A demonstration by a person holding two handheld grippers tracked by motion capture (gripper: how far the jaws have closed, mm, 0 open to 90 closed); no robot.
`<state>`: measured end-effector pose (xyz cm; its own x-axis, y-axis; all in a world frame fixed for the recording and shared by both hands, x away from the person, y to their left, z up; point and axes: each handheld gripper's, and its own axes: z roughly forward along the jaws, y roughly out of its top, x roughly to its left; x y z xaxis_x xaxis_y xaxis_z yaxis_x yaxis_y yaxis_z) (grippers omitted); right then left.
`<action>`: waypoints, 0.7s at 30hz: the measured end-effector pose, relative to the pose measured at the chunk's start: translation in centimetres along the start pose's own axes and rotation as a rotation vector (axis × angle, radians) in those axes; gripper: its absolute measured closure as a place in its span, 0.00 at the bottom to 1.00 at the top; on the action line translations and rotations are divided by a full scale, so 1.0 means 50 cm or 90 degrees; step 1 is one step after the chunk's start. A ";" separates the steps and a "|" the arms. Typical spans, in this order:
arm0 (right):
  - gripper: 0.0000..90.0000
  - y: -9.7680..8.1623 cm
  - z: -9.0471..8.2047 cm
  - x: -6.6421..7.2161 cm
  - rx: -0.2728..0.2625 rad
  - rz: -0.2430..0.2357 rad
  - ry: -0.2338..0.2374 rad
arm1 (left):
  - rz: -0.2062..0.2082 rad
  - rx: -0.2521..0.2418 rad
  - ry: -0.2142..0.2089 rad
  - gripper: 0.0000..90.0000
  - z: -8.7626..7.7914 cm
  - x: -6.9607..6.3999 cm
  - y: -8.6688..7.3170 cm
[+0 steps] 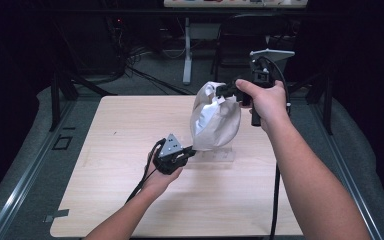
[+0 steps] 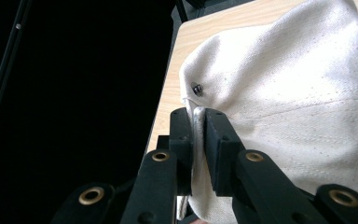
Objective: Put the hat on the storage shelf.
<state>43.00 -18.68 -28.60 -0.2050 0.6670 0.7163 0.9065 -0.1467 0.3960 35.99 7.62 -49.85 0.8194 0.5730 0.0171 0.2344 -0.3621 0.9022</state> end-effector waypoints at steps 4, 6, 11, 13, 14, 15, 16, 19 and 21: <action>0.91 0.000 0.005 -0.005 0.002 0.000 -0.003 | -0.004 -0.009 -0.019 0.95 0.000 0.014 -0.008; 0.91 0.000 0.008 -0.006 0.003 0.000 -0.007 | -0.006 -0.006 -0.024 0.95 0.001 0.021 -0.011; 0.91 -0.001 0.019 -0.008 0.007 0.001 -0.006 | -0.008 -0.005 -0.030 0.95 0.001 0.032 -0.016; 0.91 -0.002 0.024 -0.008 0.009 0.001 -0.004 | -0.008 -0.002 -0.029 0.95 -0.002 0.033 -0.020; 0.91 -0.003 0.026 -0.007 0.011 0.001 -0.002 | -0.012 -0.004 -0.028 0.95 -0.003 0.033 -0.023; 0.91 -0.004 0.028 -0.006 0.014 -0.001 -0.004 | -0.013 -0.004 -0.025 0.95 -0.003 0.033 -0.026; 0.91 -0.004 0.031 -0.006 0.016 -0.002 -0.004 | -0.013 -0.002 -0.023 0.95 -0.005 0.033 -0.029; 0.91 -0.006 0.037 -0.004 0.021 -0.003 0.000 | -0.015 0.001 -0.008 0.95 -0.007 0.027 -0.033; 0.91 -0.008 0.042 -0.005 0.024 -0.002 0.001 | -0.014 0.005 0.003 0.95 -0.008 0.023 -0.036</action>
<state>43.46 -17.28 -30.15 -0.2091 0.6659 0.7161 0.9189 -0.1167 0.3768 36.29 9.23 -51.28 0.8113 0.5846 -0.0002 0.2566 -0.3558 0.8986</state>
